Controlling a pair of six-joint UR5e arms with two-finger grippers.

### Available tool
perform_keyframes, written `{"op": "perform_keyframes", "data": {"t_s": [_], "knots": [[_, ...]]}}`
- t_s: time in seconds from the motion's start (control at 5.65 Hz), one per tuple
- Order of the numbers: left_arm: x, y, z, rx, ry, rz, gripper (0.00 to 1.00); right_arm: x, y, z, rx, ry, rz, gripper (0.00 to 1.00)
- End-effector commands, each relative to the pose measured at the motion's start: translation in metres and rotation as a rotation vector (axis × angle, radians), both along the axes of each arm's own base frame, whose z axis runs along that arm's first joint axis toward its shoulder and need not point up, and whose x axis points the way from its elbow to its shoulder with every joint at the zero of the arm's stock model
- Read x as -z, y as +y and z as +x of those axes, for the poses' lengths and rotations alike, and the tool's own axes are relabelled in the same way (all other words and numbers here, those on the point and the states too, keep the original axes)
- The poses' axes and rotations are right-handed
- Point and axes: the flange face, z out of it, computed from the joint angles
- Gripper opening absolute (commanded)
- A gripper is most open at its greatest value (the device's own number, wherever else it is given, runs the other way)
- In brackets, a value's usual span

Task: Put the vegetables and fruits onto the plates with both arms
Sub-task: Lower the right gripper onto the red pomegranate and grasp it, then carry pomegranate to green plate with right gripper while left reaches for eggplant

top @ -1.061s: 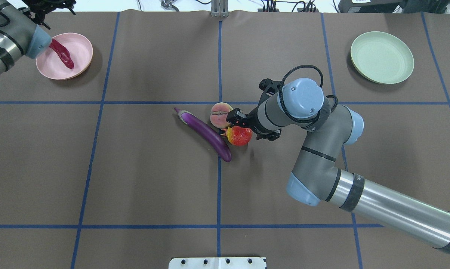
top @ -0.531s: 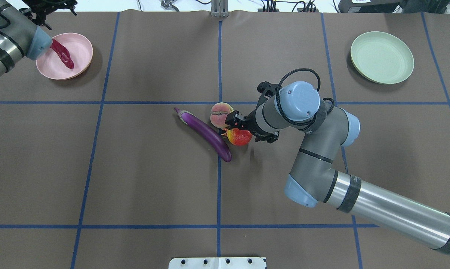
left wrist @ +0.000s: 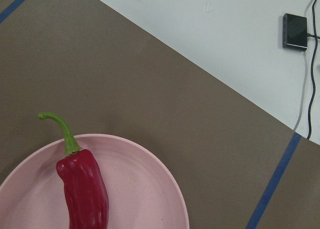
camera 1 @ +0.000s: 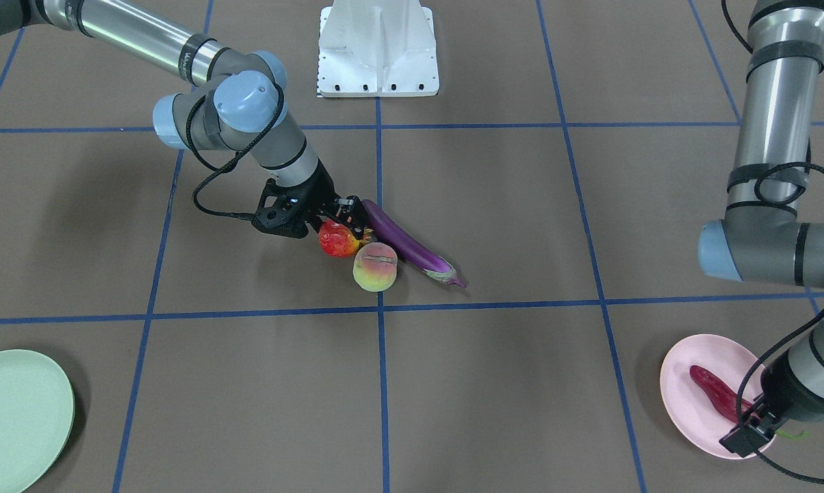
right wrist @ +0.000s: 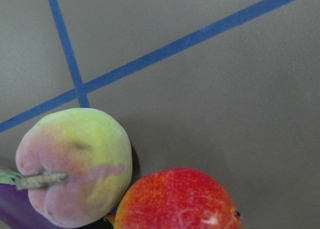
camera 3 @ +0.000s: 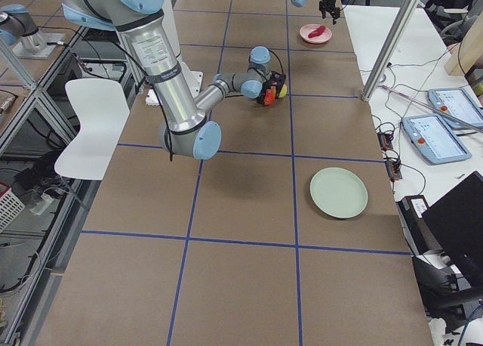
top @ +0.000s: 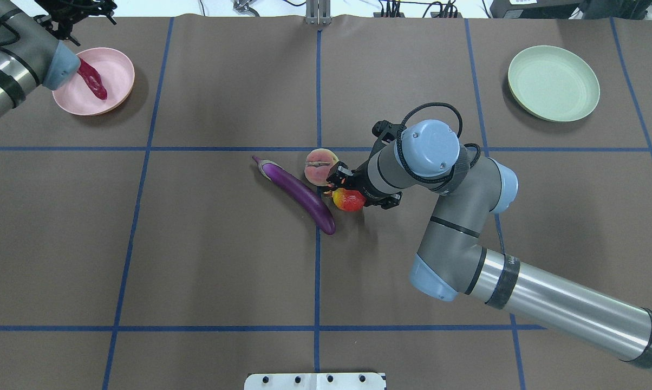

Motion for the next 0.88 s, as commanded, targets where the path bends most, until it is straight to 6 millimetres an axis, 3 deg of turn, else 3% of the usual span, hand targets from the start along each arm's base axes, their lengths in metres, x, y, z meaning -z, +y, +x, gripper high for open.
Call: {"op": "perform_keyframes", "data": {"t_s": [0.0, 0.18, 0.35, 0.53, 0.71], "knots": [[0.029, 0.003, 0.003, -0.003, 0.012, 0.015, 1.00, 0.012, -0.003, 0.011, -0.017, -0.028, -0.014, 0.00], [0.077, 0.034, 0.048, -0.090, 0.074, 0.037, 1.00, 0.016, -0.036, 0.055, -0.052, -0.040, -0.022, 0.00], [0.115, 0.071, 0.095, -0.007, 0.172, -0.065, 1.00, 0.008, -0.075, 0.101, -0.060, -0.044, -0.024, 0.00], [0.151, 0.116, 0.160, 0.080, 0.263, -0.212, 1.00, -0.012, -0.107, 0.143, -0.068, -0.013, 0.023, 0.00], [0.173, 0.157, 0.211, 0.152, 0.307, -0.303, 1.00, -0.033, -0.145, 0.188, -0.053, 0.062, 0.050, 0.00]]}}
